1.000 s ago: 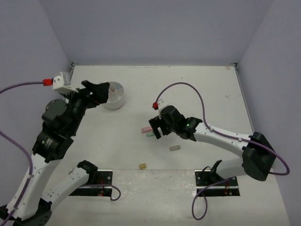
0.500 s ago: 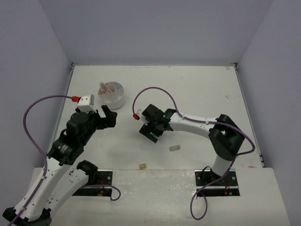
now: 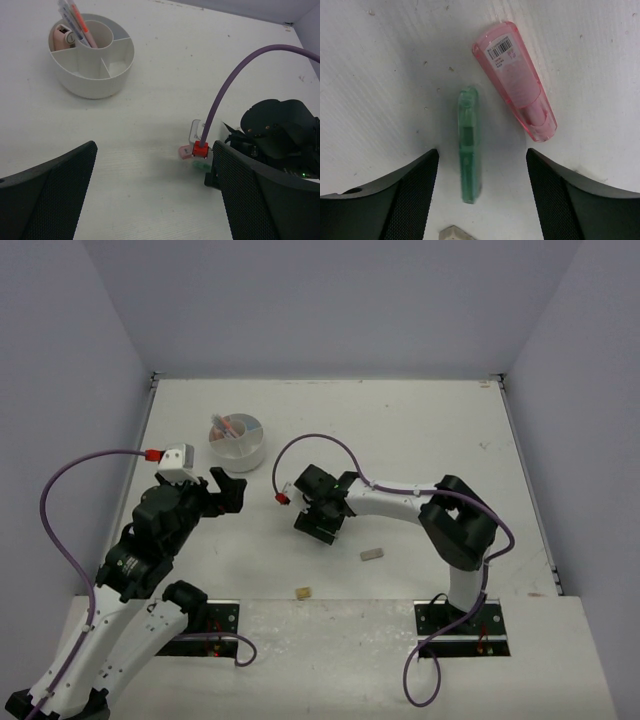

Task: Sort the stationery into containers
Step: Pick up the stationery from the center of the board.

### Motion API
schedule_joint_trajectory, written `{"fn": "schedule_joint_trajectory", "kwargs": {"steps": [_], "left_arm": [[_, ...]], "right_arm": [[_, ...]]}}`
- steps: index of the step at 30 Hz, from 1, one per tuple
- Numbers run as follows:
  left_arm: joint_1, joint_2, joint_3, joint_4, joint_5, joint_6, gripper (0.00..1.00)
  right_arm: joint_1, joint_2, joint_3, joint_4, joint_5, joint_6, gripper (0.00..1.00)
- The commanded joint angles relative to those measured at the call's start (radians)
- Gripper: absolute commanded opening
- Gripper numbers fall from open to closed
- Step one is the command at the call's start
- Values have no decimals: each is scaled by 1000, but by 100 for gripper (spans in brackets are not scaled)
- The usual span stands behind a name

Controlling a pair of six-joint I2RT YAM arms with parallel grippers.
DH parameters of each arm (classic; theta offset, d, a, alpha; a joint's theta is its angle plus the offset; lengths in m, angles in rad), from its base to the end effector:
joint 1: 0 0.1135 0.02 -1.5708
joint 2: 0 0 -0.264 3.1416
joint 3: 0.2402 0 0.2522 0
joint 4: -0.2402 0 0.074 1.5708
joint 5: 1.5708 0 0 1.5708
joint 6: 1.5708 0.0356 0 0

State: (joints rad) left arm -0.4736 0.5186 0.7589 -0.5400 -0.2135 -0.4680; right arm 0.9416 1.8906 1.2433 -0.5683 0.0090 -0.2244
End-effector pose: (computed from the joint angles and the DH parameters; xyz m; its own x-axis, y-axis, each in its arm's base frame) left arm 0.1087 -0.0472 0.3288 -0.3543 -0.3138 -0.8809 0.1185 0.9194 -0.3752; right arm 0.2196 0.3011 0.1615 -0.3584 -0.8705 -0.3372 -0.9092 0.4075 -0.0856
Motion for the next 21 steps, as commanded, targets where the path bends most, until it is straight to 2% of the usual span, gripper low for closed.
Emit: {"fn": "schedule_joint_trajectory", "kwargs": {"steps": [1, 4, 7, 10, 16, 21], "left_arm": [[3, 5, -3, 34, 20, 32, 100], [3, 1, -2, 32, 18, 31, 100], [3, -3, -4, 33, 17, 31, 100], [2, 1, -3, 35, 18, 31, 100], [3, 8, -1, 37, 20, 31, 100], [2, 15, 2, 41, 32, 23, 100]], "right_arm": [[0, 9, 30, -5, -31, -24, 63], [2, 4, 15, 2, -64, 0, 40], [6, -15, -24, 17, -83, 38, 28], [13, -46, -61, 27, -87, 76, 22], [17, -93, -105, 58, -81, 120, 1], [17, -125, -135, 83, -27, 160, 0]]}}
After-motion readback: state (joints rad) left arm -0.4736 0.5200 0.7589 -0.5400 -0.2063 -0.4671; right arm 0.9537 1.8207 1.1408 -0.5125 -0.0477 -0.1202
